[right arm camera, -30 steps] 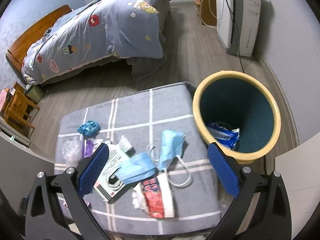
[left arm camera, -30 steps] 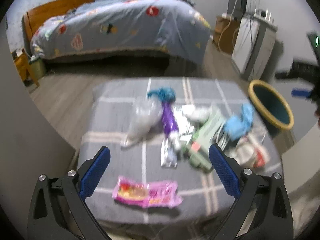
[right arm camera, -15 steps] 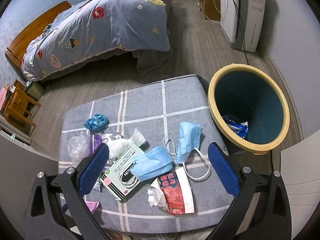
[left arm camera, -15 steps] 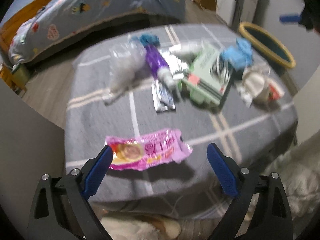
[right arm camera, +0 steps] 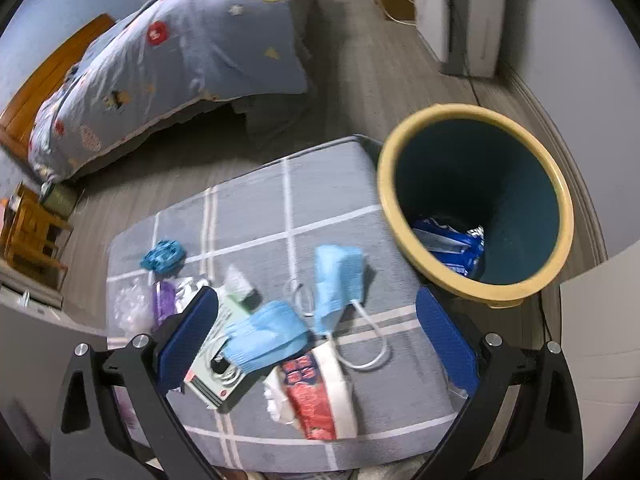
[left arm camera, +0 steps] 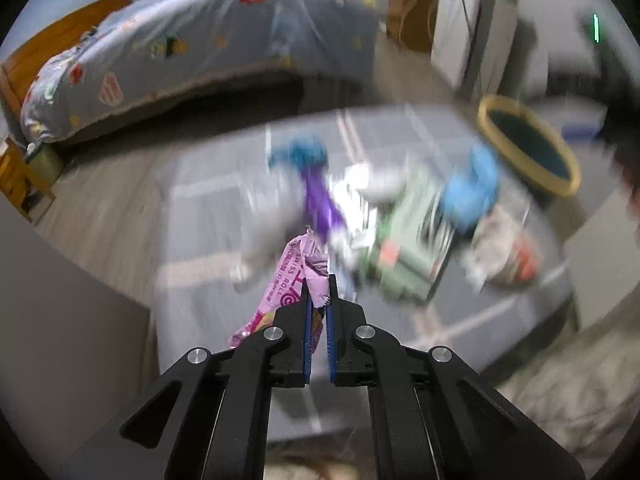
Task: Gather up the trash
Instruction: 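Grasp the pink snack wrapper with the left gripper, then grasp the blue face mask with the right gripper and lift it, then drop the pink wrapper into the bin with the left gripper while the right drops the mask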
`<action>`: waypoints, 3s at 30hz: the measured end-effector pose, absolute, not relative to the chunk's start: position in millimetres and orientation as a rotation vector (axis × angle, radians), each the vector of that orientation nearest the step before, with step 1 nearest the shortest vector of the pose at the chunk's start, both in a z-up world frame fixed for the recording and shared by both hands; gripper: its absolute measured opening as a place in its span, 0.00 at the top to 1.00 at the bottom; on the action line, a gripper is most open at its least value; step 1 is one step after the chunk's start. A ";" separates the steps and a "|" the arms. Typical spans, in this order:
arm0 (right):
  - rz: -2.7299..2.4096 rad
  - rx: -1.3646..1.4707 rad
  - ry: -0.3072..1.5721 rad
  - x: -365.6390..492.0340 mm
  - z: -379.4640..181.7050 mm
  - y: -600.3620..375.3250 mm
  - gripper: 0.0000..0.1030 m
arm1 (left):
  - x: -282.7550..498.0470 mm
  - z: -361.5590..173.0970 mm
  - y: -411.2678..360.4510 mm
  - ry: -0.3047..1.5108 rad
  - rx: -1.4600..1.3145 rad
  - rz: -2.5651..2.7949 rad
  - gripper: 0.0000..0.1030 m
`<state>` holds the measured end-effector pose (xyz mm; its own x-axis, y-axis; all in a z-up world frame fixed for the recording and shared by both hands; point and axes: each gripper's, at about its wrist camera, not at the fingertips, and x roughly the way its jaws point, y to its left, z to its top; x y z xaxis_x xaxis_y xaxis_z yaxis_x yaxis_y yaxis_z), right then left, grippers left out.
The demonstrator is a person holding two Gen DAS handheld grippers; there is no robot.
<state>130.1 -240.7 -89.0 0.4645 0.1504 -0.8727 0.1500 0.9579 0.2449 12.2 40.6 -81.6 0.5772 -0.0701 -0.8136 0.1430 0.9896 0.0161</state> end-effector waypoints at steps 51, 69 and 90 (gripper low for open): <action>0.236 0.055 1.033 166.8 -80.4 -215.5 0.89 | 113.5 -24.3 -14.5 0.828 -0.003 -0.298 0.94; 0.225 0.094 0.927 169.5 -49.1 -275.6 0.89 | 135.8 -42.2 -67.0 0.853 0.065 -0.319 0.94; -0.088 0.280 0.985 188.5 -92.7 -410.7 0.89 | 134.1 -42.6 -183.6 0.812 0.141 -0.538 0.94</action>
